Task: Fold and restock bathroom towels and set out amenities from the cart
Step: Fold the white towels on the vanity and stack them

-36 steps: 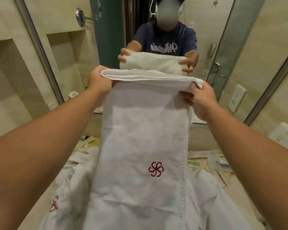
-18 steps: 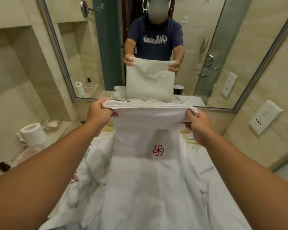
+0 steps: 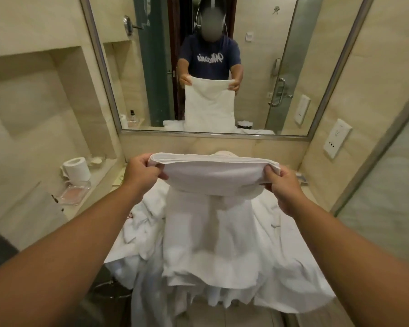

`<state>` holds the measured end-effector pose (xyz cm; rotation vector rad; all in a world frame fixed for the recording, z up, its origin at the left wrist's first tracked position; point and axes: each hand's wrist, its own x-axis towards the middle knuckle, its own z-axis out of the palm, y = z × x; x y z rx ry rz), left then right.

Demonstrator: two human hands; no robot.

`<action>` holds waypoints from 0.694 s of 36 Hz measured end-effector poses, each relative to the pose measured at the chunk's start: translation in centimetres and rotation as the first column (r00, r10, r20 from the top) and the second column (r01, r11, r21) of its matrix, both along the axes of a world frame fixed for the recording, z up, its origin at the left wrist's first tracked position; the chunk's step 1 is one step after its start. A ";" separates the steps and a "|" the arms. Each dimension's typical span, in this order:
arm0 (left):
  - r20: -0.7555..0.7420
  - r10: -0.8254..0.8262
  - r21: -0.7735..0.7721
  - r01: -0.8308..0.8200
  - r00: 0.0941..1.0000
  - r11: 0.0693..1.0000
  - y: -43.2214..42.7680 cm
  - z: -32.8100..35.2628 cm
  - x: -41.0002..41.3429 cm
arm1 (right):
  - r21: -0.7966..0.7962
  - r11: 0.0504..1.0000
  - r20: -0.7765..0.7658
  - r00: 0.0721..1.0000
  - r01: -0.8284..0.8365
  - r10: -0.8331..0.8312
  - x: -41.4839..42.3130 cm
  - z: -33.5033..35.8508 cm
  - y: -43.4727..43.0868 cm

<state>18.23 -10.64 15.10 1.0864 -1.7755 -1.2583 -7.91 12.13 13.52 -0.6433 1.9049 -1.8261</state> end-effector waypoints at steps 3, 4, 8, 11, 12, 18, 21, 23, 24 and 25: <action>-0.003 0.005 -0.028 -0.005 1.000 1.000 2.6 -0.3 1.9 | 0.034 0.999 -0.007 1.000 -0.013 0.013 1.1 -0.6 2.4; -0.003 0.004 -0.039 -0.004 1.000 0.999 3.5 -0.4 2.5 | 0.048 0.999 -0.011 1.000 -0.025 0.026 1.3 -0.9 3.1; 0.029 0.013 -0.054 -0.012 0.999 0.998 7.5 -1.1 4.8 | 0.079 0.996 -0.023 0.998 -0.048 0.050 2.6 -2.4 6.1; 0.039 0.068 -0.046 -0.066 0.997 0.997 10.7 -1.9 6.4 | 0.094 0.993 -0.033 0.997 -0.069 0.072 3.9 -3.0 8.7; 0.037 0.078 -0.049 -0.076 0.996 0.996 11.7 -2.2 7.0 | 0.107 0.992 -0.030 0.997 -0.071 0.075 4.3 -3.3 9.5; 0.130 0.071 -0.119 -0.056 0.989 0.991 17.0 -4.1 10.6 | 0.145 0.985 -0.017 0.996 -0.089 0.093 7.4 -4.9 14.9; 0.210 0.085 -0.160 -0.051 0.974 0.986 18.5 -4.9 12.0 | 0.174 0.978 -0.012 0.993 -0.115 0.119 8.9 -5.4 17.2; 0.295 0.063 -0.142 -0.022 0.953 0.990 18.7 -5.6 13.0 | 0.210 0.961 0.017 0.983 -0.183 0.183 9.5 -5.8 18.5; 0.339 0.047 -0.125 -0.004 0.940 0.992 18.9 -5.7 13.5 | 0.249 0.942 0.022 0.973 -0.226 0.228 9.7 -5.9 19.1; 0.379 0.023 -0.108 0.019 0.925 0.994 18.9 -5.9 13.9 | 0.298 0.917 0.023 0.962 -0.265 0.270 9.8 -6.0 19.7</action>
